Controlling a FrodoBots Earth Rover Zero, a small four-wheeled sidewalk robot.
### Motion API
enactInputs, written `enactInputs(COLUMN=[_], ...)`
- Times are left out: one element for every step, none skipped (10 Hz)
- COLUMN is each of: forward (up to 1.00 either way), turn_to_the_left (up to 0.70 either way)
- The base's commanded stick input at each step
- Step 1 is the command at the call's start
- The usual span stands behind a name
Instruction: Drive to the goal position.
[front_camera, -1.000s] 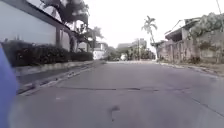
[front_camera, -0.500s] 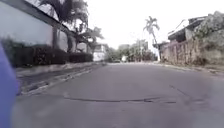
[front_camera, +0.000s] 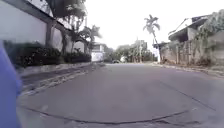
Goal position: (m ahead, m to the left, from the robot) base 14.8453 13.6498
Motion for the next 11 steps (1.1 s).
enactInputs(forward=[1.00,1.00,1.00,1.00,1.00,1.00,1.00,1.00,1.00,1.00,1.00], turn_to_the_left=[0.01,0.10,0.00,0.04,0.12,0.15,0.10,0.03,0.09,0.09,-0.27])
